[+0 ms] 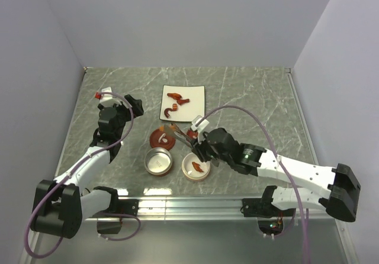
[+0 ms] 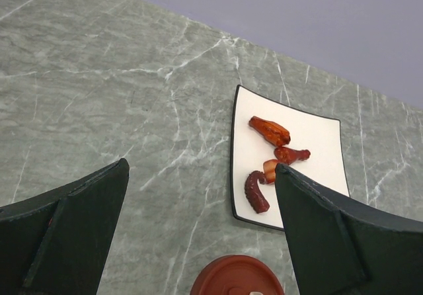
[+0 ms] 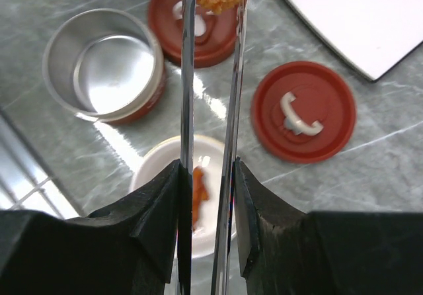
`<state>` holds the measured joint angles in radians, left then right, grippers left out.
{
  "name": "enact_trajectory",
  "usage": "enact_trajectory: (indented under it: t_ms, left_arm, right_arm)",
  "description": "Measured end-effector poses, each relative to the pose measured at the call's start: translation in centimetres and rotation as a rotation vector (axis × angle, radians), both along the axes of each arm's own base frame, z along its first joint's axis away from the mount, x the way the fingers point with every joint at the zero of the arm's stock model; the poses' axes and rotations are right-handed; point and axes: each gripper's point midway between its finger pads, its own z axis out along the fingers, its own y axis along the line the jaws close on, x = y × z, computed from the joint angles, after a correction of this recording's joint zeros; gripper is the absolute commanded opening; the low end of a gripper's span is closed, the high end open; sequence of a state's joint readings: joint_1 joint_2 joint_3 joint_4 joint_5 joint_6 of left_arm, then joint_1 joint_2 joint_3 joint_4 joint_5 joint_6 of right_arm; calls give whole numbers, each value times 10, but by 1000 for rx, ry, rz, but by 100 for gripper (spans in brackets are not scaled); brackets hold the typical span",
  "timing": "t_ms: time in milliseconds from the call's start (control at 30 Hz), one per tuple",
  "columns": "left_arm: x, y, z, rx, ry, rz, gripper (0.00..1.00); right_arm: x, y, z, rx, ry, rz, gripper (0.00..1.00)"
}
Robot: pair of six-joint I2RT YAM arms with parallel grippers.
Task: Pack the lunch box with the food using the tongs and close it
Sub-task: Place the food into the lunch box
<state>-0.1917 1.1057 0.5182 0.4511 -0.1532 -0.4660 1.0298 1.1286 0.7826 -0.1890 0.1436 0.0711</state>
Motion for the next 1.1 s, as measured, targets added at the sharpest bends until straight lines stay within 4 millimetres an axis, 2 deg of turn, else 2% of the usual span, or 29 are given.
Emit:
enact_trajectory:
  t_ms: [233,600,833,1100]
  left_arm:
    - [-3,0,5,-3,-15,-3,99]
    - [-4,0,7,-5,-20,-5,99]
    - [-4,-1,6,-5,-19,-7,99]
    - [-4,-1,6,-5,-19,-7,99]
  right_arm:
    - [-32,7,8,28,15,33,24]
    - [-71,14,-17,-72,51,88,24]
    - [-77,15,-21,-89,50,103,25]
    - [-76,17,-34,-135,61,105,27]
